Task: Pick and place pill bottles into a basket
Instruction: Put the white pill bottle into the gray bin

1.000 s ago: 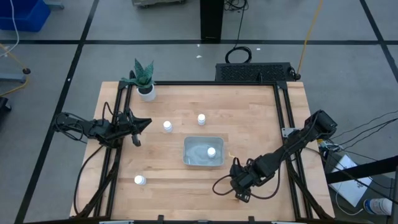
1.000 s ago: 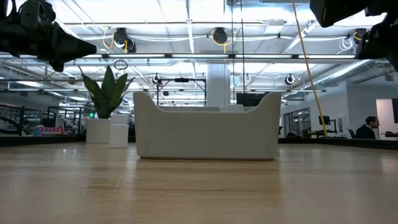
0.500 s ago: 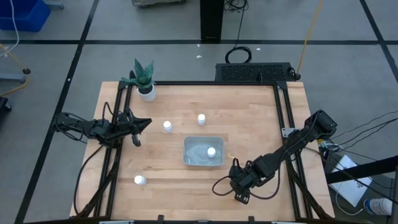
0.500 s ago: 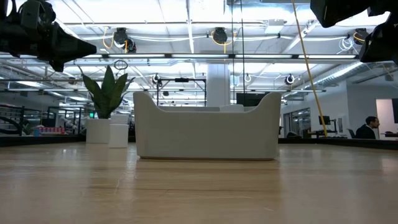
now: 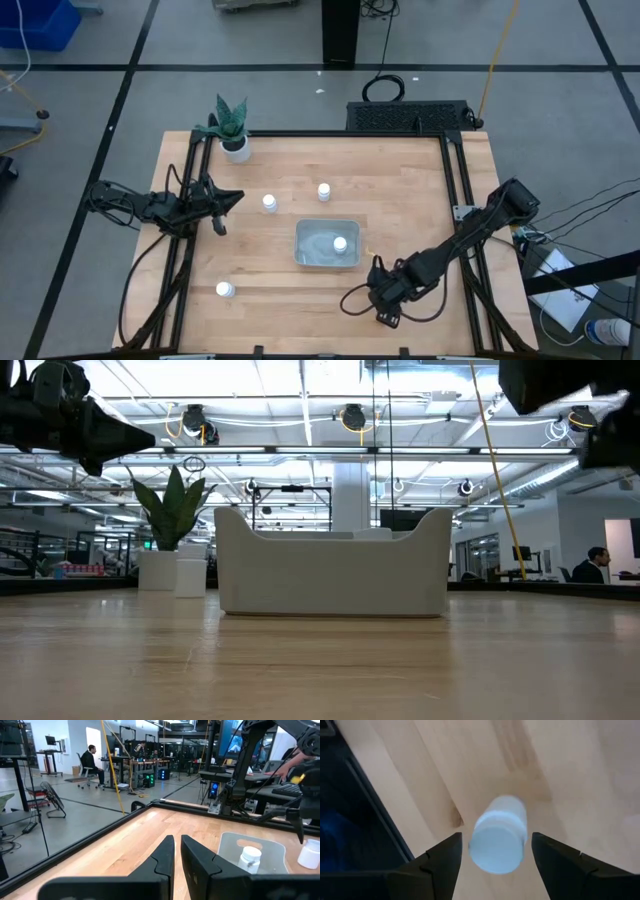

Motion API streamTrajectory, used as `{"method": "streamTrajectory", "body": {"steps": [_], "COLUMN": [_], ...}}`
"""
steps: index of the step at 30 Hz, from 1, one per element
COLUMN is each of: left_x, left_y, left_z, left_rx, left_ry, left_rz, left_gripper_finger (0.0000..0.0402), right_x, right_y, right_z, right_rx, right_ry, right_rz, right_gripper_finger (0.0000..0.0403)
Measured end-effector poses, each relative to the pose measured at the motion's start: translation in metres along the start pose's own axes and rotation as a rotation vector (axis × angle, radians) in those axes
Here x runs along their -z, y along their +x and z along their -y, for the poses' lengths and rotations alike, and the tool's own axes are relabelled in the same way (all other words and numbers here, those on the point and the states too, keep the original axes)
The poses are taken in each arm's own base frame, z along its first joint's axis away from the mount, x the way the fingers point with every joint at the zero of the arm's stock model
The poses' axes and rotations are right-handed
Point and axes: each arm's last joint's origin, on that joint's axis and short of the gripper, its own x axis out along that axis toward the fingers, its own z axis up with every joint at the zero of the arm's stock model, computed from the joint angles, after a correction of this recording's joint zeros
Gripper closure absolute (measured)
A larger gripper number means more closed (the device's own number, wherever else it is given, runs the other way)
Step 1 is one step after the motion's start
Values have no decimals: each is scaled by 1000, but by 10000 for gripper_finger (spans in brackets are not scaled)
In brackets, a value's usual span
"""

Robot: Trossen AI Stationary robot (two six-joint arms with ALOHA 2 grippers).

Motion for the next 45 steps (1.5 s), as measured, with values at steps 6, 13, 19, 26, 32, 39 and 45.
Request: {"method": "streamTrajectory", "body": {"steps": [6, 13, 19, 26, 32, 39, 45], "left_x": [0, 0, 0, 0, 0, 0, 0], "left_y": [0, 0, 0, 0, 0, 0, 0], "left_z": [0, 1, 1, 1, 1, 1, 1], "left_rx": [0, 23, 23, 23, 23, 23, 23], "left_ry": [3, 1, 2, 1, 1, 0, 0], "left_rz": [-4, -5, -5, -4, -4, -4, -5], "left_gripper_finger": [364, 364, 364, 364, 364, 364, 364], "right_x": [-2, -3, -4, -5, -12, -15, -26], "right_y": [11, 8, 7, 7, 1, -46, -82], "right_z": [-1, 2, 3, 4, 8, 15, 28], "right_rx": [-13, 18, 27, 56, 131, 154, 141], "right_ry": [-20, -18, -35, -99, -169, -214, -245], "right_rz": [-66, -28, -31, 17, 157, 436, 593], "right_gripper_finger": [172, 187, 252, 255, 255, 255, 255]}}
